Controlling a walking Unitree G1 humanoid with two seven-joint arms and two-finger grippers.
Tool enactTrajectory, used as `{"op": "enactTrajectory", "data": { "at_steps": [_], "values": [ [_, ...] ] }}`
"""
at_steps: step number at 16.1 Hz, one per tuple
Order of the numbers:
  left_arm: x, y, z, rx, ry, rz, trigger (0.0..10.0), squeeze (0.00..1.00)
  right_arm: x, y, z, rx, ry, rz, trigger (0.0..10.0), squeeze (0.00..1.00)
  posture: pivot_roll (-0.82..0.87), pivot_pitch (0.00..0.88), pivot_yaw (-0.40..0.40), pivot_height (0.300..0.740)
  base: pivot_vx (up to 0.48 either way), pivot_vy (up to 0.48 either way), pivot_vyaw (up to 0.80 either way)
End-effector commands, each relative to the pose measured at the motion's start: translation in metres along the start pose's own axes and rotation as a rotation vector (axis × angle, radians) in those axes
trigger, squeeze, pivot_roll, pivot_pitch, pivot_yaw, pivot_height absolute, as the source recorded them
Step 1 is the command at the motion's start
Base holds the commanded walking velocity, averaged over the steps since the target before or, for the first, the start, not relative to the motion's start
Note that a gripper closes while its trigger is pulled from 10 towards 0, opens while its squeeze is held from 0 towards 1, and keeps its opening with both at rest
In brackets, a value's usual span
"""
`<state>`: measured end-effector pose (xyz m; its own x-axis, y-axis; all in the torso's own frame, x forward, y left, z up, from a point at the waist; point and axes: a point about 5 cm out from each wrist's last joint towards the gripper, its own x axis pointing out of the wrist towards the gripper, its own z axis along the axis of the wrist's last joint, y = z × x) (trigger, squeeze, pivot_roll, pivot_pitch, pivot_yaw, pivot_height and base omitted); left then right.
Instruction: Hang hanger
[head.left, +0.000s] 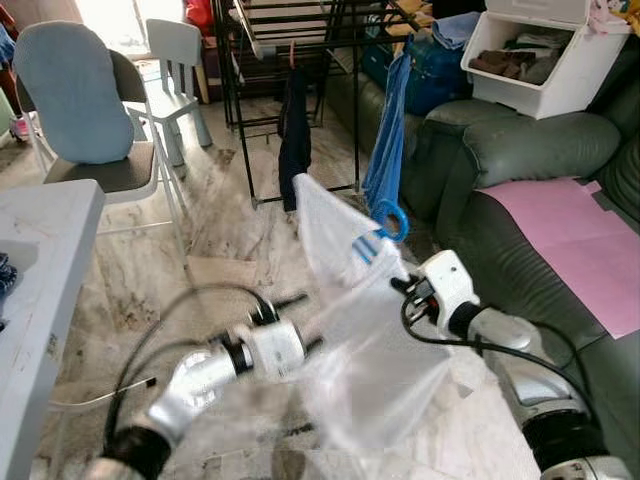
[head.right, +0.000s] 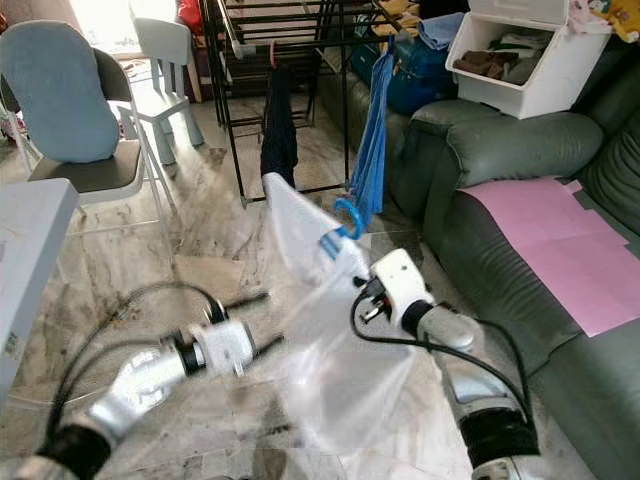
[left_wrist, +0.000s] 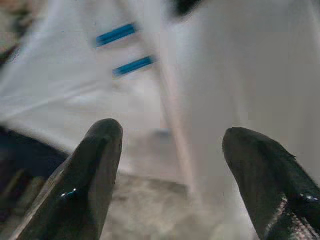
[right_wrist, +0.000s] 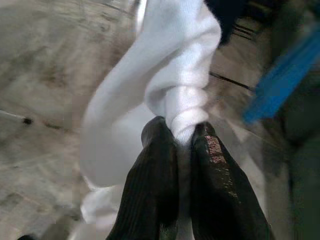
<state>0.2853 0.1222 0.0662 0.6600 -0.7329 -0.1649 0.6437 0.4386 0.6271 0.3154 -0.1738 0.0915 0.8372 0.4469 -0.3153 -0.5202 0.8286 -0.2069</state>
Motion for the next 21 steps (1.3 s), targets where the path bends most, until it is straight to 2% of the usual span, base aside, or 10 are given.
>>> {"op": "enactTrajectory", "data": {
  "at_steps": [1,3,4,5,6,7,8,11,12,21],
  "values": [
    [-0.001,0.006,-0.005,-0.076,0.034,0.098,10.0,1.00,-0.001,-0.013,0.011,0.019,-0.024,-0.088,0.0,0.00,-0.16,0.000,-0.013,0.740,0.000,0.000,0.00],
    [-0.004,0.013,-0.012,-0.283,0.102,0.371,10.0,1.00,-0.005,-0.013,0.005,0.112,0.003,-0.197,0.0,0.00,-0.16,0.000,-0.014,0.740,0.000,0.000,0.00],
    [-0.008,0.012,-0.014,-0.353,0.109,0.456,10.0,1.00,-0.007,-0.010,0.002,0.136,0.002,-0.232,0.0,0.00,-0.16,0.000,-0.013,0.740,0.000,0.000,0.00],
    [-0.013,0.012,-0.016,-0.415,0.120,0.548,10.0,1.00,-0.010,-0.004,-0.001,0.176,-0.012,-0.272,5.4,0.00,-0.16,0.000,-0.010,0.740,0.000,0.000,0.00],
    [-0.020,0.015,-0.020,-0.466,0.135,0.644,10.0,1.00,-0.014,0.001,-0.003,0.235,-0.035,-0.321,7.6,0.00,-0.16,0.000,-0.006,0.740,0.000,0.000,0.00],
    [-0.025,0.020,-0.023,-0.475,0.144,0.709,10.0,1.00,-0.016,0.004,-0.005,0.252,-0.040,-0.354,8.8,0.00,-0.16,0.000,-0.004,0.740,0.000,0.000,0.00],
    [-0.039,0.030,-0.030,-0.576,0.182,0.849,10.0,1.00,-0.022,0.008,-0.010,0.324,-0.045,-0.438,10.0,0.00,-0.16,0.000,0.000,0.740,0.000,0.000,0.00],
    [-0.047,0.031,-0.027,-0.661,0.152,0.873,10.0,1.00,-0.030,0.012,-0.013,0.325,-0.067,-0.491,10.0,0.00,-0.16,0.000,0.005,0.740,0.000,0.000,0.00],
    [-0.047,0.029,-0.022,-0.667,0.121,0.843,10.0,0.00,-0.032,0.013,-0.014,0.355,-0.068,-0.501,10.0,0.00,-0.16,0.000,0.007,0.740,0.000,0.000,0.00],
    [-0.037,0.034,-0.007,-0.688,0.067,0.754,10.0,0.00,-0.029,0.008,-0.009,0.357,-0.087,-0.516,10.0,0.00,-0.15,0.000,0.009,0.740,0.286,0.000,0.05]
  ]
}}
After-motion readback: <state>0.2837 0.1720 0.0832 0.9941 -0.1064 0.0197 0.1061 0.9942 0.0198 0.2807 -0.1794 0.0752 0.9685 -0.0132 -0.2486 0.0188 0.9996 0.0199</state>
